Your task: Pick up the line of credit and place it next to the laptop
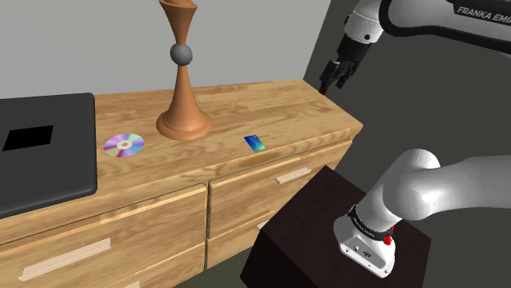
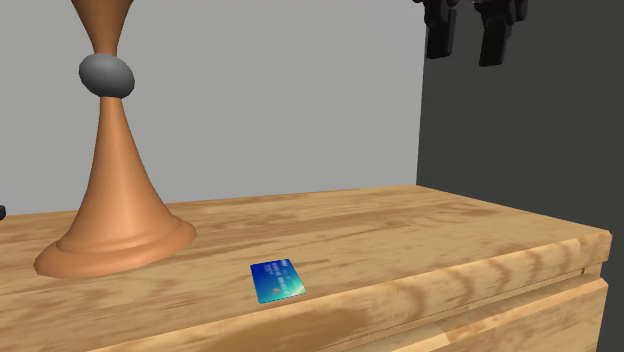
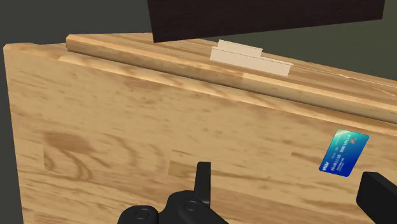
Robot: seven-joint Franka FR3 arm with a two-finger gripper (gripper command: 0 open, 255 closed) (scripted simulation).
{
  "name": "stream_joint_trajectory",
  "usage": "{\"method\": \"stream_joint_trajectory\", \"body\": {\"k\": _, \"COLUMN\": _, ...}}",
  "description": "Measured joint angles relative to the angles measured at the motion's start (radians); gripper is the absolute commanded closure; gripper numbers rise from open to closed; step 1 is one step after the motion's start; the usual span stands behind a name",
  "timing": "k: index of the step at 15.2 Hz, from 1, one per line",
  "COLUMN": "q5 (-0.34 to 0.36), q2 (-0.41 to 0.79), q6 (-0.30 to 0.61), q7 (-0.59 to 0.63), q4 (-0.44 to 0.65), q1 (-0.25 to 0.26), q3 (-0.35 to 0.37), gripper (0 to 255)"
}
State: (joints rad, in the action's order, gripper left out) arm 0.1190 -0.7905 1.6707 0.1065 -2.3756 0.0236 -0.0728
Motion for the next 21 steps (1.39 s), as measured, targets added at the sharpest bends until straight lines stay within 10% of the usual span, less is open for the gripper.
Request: {"method": "stream_joint_trajectory", "body": {"k": 21, "q5": -0.23, "q2": 0.528, "q6": 0.357, "q7": 0.328, "q4": -0.013, "q1": 0.09, "q3": 0.162, "gripper": 0}}
